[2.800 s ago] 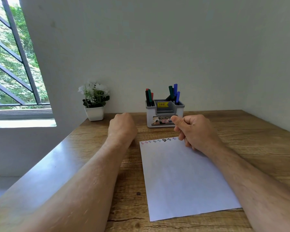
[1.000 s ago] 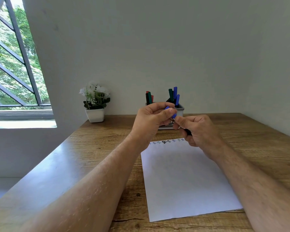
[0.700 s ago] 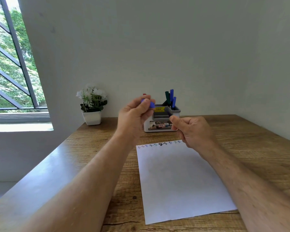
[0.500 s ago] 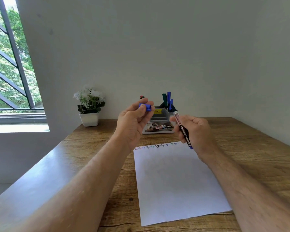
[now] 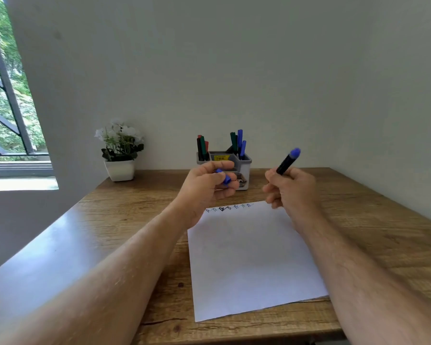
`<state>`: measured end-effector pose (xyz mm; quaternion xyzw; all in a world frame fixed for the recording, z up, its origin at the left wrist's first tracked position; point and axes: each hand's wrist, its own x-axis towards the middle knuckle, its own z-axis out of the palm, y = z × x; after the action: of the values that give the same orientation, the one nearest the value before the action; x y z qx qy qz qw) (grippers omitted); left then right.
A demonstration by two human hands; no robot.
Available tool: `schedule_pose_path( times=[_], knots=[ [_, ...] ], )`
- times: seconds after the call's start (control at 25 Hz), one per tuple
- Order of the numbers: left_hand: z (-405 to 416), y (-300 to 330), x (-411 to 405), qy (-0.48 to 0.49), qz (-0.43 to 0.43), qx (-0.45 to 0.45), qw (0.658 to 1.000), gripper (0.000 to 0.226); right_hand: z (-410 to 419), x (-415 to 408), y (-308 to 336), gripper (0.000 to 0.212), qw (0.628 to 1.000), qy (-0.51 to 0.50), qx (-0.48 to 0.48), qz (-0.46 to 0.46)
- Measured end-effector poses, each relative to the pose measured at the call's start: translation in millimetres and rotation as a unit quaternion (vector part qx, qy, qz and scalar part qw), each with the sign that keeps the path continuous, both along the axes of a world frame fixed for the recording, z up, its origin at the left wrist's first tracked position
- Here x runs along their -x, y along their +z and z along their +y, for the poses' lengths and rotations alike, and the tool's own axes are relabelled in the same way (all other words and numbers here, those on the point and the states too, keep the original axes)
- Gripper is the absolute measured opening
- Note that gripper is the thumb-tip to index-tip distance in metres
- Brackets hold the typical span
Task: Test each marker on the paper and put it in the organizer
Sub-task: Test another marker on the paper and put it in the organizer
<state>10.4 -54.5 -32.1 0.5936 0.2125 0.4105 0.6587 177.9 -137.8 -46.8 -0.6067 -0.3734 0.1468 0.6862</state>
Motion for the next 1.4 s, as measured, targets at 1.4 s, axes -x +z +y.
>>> schedule_pose_path(
  times=[1.4],
  knots=[
    [4.4,-24.5,-17.5,0.040,0.198,-0.108,0.973,0.016,8.3,4.0,-10.8,0.017,0.968,-0.070,0.196,-0.139]
  ],
)
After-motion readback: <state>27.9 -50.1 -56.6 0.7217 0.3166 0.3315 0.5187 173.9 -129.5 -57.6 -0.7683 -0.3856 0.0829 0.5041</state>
